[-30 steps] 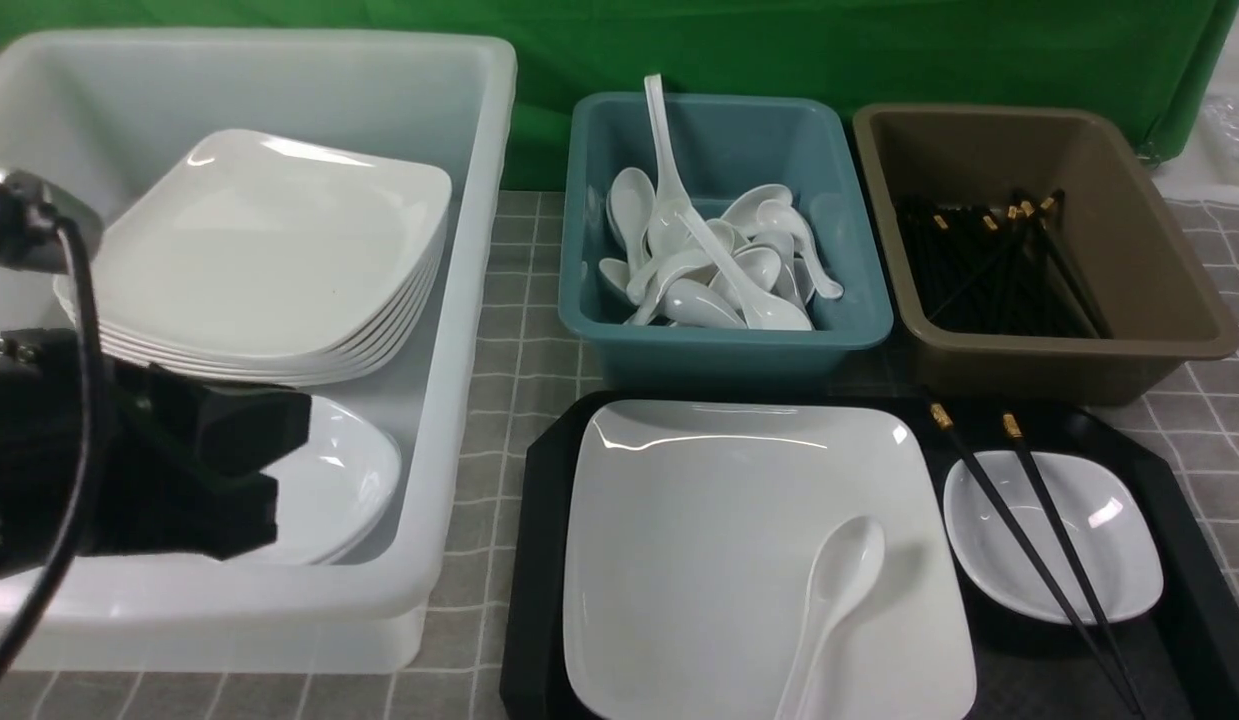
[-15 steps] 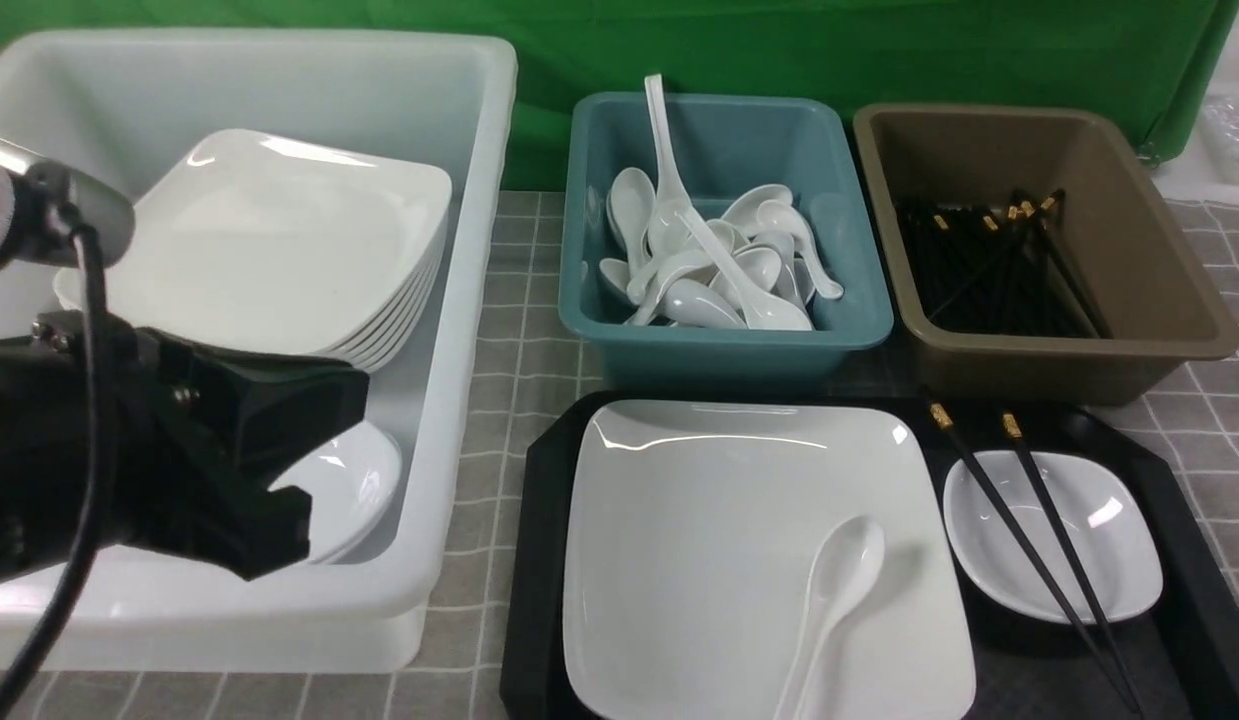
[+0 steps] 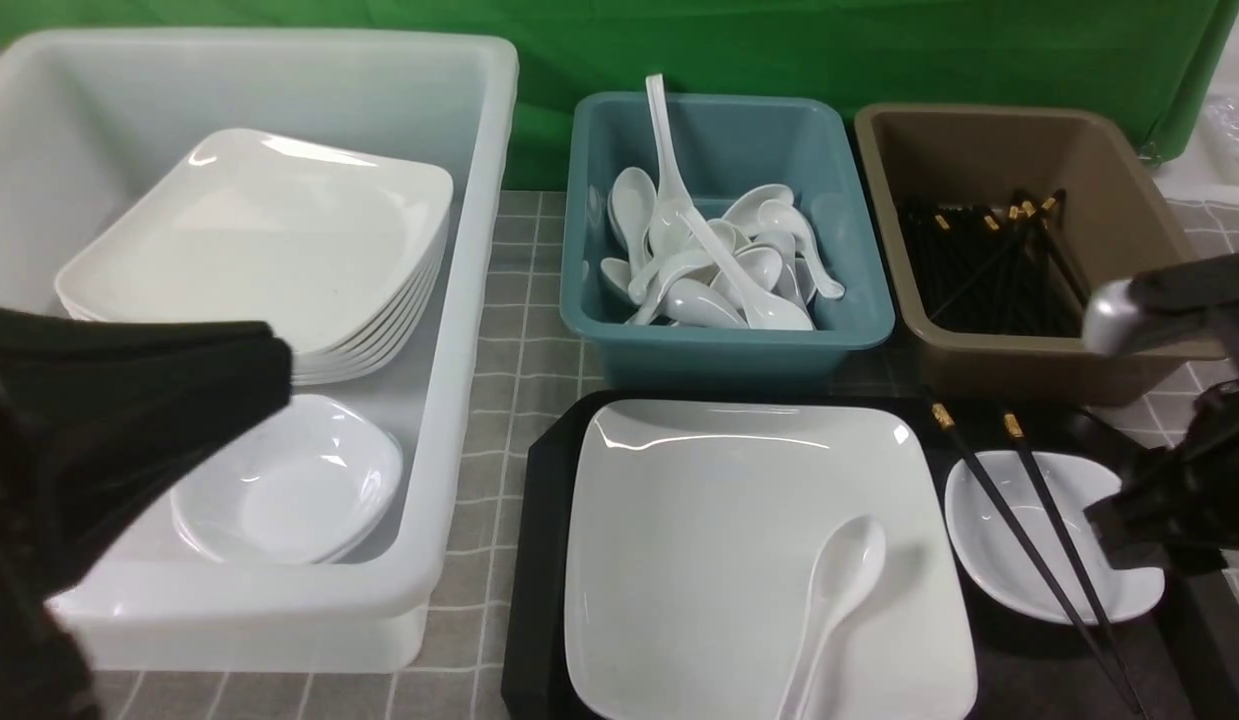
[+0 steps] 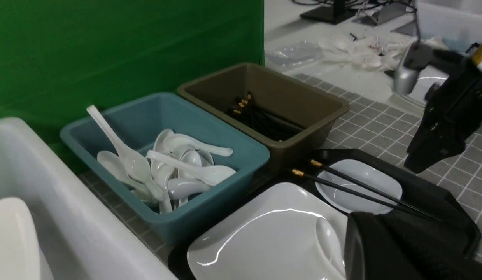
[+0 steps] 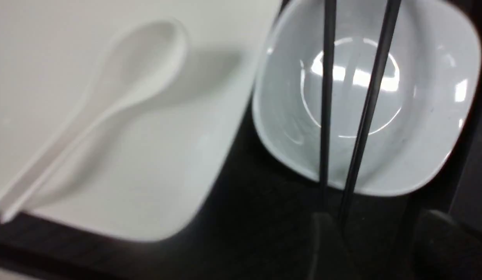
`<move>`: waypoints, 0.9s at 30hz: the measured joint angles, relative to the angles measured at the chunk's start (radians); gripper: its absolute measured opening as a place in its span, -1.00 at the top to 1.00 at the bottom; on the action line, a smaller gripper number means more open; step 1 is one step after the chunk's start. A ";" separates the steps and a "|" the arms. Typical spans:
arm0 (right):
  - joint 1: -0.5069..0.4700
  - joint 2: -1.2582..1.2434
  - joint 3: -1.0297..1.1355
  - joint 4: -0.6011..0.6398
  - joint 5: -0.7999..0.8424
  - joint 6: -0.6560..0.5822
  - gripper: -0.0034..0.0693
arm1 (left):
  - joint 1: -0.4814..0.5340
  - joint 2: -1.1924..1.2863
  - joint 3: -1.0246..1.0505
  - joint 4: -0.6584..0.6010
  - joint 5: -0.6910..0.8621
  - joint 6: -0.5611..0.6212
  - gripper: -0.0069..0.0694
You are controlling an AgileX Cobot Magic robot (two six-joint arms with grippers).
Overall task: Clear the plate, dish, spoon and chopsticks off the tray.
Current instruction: Use the right arm to grab a pair of chopsticks from the plate
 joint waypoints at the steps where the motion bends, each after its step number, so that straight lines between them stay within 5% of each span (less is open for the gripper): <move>1: -0.017 0.037 -0.010 0.007 -0.007 -0.014 -0.17 | 0.000 -0.016 0.000 0.011 0.000 0.001 0.79; 6: -0.041 0.208 -0.064 0.023 -0.074 -0.039 -0.59 | 0.000 -0.043 0.000 0.051 0.004 0.001 0.79; 14: -0.058 0.364 -0.134 0.025 -0.144 -0.032 -0.66 | 0.000 -0.043 0.000 0.058 0.005 0.001 0.79; 18: -0.058 0.401 -0.137 0.027 -0.160 -0.032 -0.56 | 0.000 -0.043 0.000 0.058 0.005 0.001 0.79; 27: -0.058 0.425 -0.137 0.028 -0.160 -0.042 0.06 | 0.000 -0.043 0.008 0.056 0.014 0.000 0.79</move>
